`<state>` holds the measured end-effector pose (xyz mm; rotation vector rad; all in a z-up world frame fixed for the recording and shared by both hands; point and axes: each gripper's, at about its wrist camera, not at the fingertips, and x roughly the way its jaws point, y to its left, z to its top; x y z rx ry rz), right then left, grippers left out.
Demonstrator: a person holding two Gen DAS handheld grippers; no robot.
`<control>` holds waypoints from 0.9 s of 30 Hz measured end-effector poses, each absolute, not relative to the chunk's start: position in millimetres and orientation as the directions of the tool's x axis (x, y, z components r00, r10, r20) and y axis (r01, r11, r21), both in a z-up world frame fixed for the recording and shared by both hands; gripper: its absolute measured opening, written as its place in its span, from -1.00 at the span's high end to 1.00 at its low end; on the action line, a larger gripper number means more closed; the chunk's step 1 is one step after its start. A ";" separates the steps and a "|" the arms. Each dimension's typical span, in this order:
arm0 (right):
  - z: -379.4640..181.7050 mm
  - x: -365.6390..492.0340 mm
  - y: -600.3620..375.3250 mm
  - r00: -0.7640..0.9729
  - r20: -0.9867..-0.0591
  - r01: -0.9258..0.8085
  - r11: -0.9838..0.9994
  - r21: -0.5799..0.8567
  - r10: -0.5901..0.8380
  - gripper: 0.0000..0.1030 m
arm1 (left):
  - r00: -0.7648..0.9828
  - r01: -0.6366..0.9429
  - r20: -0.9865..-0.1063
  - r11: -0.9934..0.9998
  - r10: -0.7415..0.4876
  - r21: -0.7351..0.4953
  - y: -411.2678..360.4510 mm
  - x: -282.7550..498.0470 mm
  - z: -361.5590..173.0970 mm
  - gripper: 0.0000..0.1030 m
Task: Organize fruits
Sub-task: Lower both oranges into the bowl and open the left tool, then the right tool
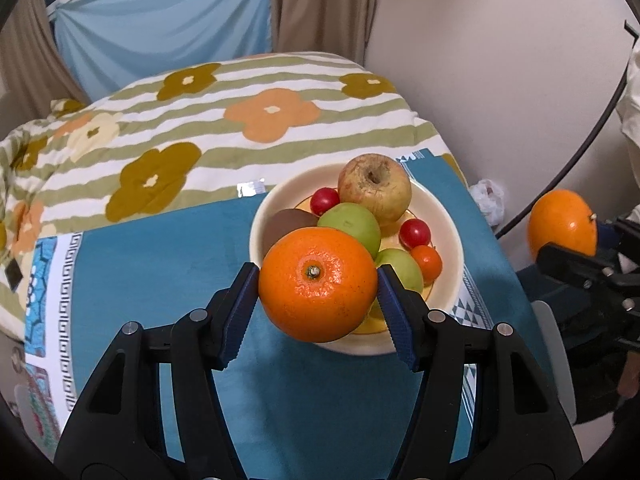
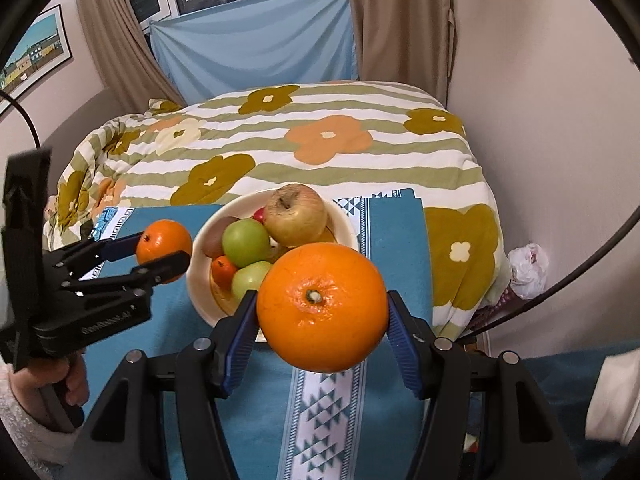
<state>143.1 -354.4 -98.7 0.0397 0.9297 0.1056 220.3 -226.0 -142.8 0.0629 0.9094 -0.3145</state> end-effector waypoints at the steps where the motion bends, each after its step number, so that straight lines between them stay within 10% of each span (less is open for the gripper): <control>1: -100.3 145.9 -355.9 0.591 -0.799 -0.080 0.994 0.078 0.111 -0.11 | 0.574 0.291 -0.784 0.954 -0.237 -0.075 -228.1 222.1 -147.1 -0.25; 10: -111.8 163.0 -362.8 0.566 -0.812 -0.113 0.989 0.096 0.143 -0.11 | 0.558 0.280 -0.794 0.956 -0.239 -0.091 -234.4 235.1 -168.8 -0.32; 13: -113.9 167.6 -363.2 0.562 -0.813 -0.120 0.988 0.100 0.151 -0.11 | 0.574 0.284 -0.779 0.954 -0.253 -0.101 -232.7 233.2 -166.1 -0.98; 27: -117.7 181.3 -359.2 0.554 -0.809 -0.144 0.980 0.139 0.196 -0.11 | 0.594 0.249 -0.765 0.961 -0.251 -0.121 -196.4 221.4 -135.5 -1.00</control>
